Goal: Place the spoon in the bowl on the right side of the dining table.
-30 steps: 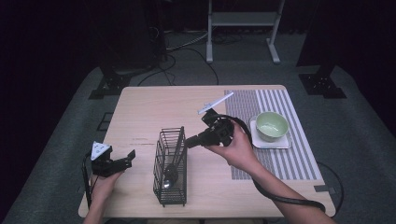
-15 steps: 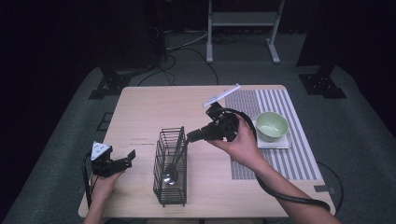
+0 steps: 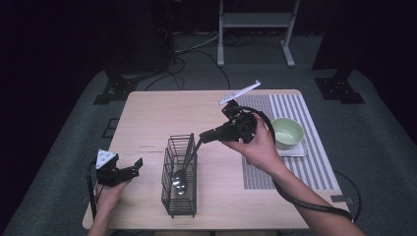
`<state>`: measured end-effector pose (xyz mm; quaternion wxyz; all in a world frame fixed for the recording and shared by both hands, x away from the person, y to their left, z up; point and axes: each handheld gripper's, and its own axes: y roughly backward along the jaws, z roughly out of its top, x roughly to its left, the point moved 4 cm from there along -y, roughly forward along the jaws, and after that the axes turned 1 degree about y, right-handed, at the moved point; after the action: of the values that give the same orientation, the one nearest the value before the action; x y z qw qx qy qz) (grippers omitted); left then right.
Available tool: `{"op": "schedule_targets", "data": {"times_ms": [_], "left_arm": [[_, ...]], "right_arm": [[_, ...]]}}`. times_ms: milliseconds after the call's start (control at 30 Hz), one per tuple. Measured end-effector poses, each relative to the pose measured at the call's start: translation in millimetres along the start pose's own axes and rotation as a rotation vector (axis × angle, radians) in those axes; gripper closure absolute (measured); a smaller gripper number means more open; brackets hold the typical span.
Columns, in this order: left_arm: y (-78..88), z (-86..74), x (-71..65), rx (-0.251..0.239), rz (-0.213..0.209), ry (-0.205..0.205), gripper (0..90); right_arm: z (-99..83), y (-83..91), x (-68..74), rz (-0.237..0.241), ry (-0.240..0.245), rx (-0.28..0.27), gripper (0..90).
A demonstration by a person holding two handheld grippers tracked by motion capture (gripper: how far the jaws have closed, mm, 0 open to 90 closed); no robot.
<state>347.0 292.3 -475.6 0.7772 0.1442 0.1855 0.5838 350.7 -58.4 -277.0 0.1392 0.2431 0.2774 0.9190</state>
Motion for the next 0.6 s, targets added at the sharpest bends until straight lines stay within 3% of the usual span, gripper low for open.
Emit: {"op": "schedule_targets", "data": {"times_ms": [600], "left_arm": [[-0.4, -0.3, -0.1, 0.003, 0.002, 0.003, 0.4]], "right_arm": [[9.9, 22.3, 3.3, -0.005, 0.001, -0.035, 88.8]]}}
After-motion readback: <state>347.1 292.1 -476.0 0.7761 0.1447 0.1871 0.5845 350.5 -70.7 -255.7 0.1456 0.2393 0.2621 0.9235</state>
